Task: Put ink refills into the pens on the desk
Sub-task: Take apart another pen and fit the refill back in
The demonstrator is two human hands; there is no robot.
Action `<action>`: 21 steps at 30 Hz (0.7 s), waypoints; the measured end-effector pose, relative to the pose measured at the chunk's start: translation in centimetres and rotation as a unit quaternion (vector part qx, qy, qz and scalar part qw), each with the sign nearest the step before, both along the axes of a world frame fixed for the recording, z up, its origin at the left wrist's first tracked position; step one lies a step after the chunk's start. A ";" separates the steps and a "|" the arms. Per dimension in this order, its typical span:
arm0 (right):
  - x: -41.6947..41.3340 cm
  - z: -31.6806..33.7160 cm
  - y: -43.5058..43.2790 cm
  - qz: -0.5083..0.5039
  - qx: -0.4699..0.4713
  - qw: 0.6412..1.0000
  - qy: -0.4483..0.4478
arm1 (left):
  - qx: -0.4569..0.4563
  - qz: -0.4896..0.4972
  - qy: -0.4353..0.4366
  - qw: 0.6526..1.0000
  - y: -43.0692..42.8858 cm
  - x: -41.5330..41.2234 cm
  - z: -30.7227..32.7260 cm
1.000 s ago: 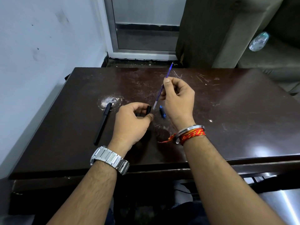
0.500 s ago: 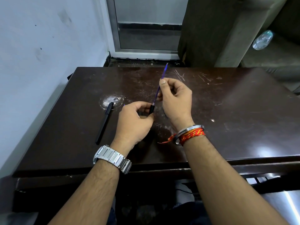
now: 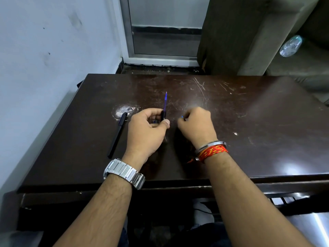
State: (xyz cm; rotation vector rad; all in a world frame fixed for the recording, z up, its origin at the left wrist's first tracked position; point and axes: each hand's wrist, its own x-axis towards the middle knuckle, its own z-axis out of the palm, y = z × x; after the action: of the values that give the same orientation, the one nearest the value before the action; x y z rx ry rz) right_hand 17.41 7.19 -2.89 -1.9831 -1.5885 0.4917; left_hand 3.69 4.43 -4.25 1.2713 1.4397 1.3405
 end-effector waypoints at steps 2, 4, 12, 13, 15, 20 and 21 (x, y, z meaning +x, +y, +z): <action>-0.1 -0.4 0.1 0.005 -0.041 0.999 -0.026 | -0.007 0.003 -0.007 1.000 0.1 0.0 -0.1; -0.3 -0.4 0.1 0.007 -0.040 0.999 -0.017 | -0.011 0.004 -0.013 1.000 0.1 -0.1 -0.1; -1.5 1.5 0.1 -0.011 0.100 0.910 0.403 | -0.025 -0.016 0.017 0.999 -0.1 -0.1 0.1; -1.8 1.8 0.1 -0.003 0.111 0.873 0.476 | -0.027 -0.021 0.025 0.999 -0.1 -0.1 0.2; -2.1 2.2 0.1 0.003 0.113 0.838 0.533 | -0.033 -0.031 0.031 0.998 -0.2 0.0 0.3; -2.1 2.3 0.0 -0.015 0.121 0.849 0.514 | -0.034 -0.033 0.033 0.998 -0.2 0.0 0.4; -2.1 2.3 0.0 -0.014 0.121 0.854 0.505 | -0.032 -0.033 0.036 0.998 -0.2 0.0 0.4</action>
State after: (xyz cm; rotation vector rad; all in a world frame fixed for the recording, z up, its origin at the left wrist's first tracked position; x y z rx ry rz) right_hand 15.30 7.15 -0.60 -1.1760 -0.8687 1.0408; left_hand 3.71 4.21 -3.83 1.3268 1.4652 1.2057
